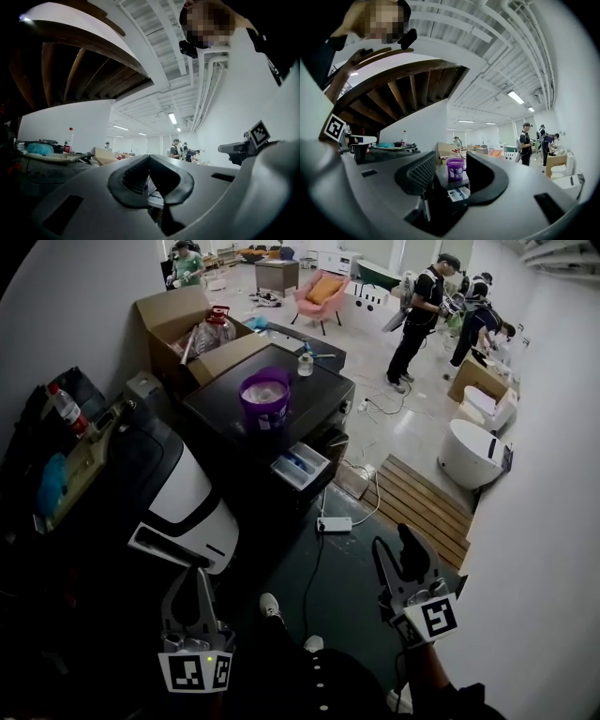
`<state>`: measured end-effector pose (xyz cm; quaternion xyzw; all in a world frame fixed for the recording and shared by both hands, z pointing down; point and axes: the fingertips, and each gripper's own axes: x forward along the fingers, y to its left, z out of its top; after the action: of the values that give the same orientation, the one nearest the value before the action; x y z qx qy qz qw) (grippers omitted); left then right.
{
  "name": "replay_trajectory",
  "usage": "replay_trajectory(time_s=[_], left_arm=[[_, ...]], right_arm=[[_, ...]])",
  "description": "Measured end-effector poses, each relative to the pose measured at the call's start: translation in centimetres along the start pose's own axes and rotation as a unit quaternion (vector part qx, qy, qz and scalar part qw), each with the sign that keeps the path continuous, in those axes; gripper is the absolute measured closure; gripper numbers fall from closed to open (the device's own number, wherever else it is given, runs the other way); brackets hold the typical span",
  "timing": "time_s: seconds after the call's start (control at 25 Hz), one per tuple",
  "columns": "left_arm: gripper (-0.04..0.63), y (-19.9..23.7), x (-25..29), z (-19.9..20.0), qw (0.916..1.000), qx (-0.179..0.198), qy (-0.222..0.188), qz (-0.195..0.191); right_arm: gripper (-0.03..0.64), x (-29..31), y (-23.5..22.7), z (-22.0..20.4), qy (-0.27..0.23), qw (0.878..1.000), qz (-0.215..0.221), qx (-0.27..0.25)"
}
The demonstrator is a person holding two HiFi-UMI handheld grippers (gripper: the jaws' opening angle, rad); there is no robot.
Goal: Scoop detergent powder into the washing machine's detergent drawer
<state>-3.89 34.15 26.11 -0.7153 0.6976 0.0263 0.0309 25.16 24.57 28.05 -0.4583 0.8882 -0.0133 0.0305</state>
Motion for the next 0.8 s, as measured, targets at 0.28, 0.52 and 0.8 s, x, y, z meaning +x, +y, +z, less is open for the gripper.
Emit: replay_trajectory(time_s=[0.28,0.52,0.8], left_arm=[[0.580,3.1,5.3,0.1,0.9999,-0.002,-0.011,-0.006],[0.581,5.5,8.8,-0.4,0.9999,-0.007,-0.008,-0.009],[0.581,8.2,12.8,-0.4,0.9995,-0.013,-0.017,-0.025]], right_arm=[[0.419,5.6,-0.6,0.3,0.000,1.000,-0.001,-0.014],[0.418,9.9,-0.7,0.1,0.008,1.000,-0.003,-0.013],[0.419,14.2,-0.5,0.9,-0.001,1.000,-0.013,-0.025]])
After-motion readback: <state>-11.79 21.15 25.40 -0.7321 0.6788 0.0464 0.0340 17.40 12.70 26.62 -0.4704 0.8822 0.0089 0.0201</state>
